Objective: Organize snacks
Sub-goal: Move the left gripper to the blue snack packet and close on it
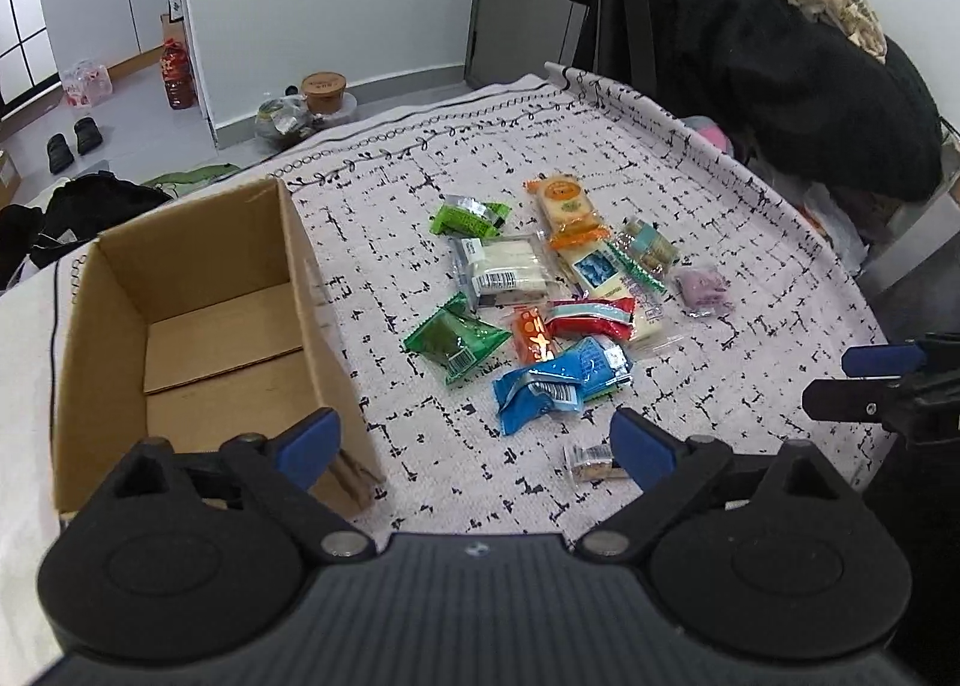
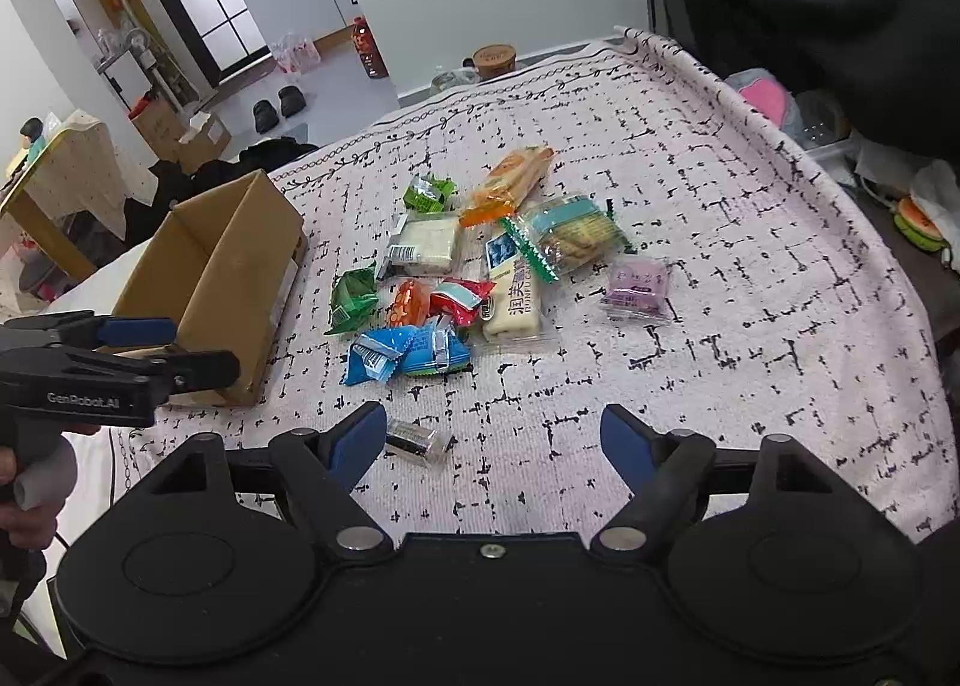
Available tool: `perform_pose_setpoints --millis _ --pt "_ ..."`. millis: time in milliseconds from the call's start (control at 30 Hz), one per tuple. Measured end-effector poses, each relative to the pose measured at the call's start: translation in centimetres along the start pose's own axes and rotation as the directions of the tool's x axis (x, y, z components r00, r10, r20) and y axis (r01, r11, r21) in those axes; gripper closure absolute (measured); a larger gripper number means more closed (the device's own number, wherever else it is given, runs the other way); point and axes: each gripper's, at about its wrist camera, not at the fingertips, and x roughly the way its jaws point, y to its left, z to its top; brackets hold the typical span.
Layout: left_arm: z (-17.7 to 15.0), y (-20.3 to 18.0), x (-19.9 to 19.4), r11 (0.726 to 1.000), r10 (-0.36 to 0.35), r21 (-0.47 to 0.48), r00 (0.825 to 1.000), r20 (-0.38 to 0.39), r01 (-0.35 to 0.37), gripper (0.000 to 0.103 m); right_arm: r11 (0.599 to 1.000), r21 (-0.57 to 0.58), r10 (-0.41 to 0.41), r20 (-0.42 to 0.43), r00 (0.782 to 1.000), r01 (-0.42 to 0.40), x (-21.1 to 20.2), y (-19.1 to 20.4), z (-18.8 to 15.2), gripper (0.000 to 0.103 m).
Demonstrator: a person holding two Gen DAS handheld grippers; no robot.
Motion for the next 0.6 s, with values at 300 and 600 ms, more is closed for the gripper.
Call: perform_pose_setpoints --millis 300,600 --pt "0.8 0.6 2.6 0.999 -0.024 -0.036 0.999 -0.03 0.023 0.021 0.998 0.005 0.063 -0.062 0.996 -0.062 2.9 0.9 1.6 0.056" --pt "1.4 -0.7 6.1 0.998 -0.059 -0.034 0.996 -0.073 0.057 0.041 0.992 0.074 0.106 -0.097 0.99 -0.099 6.5 -0.4 2.5 0.071"
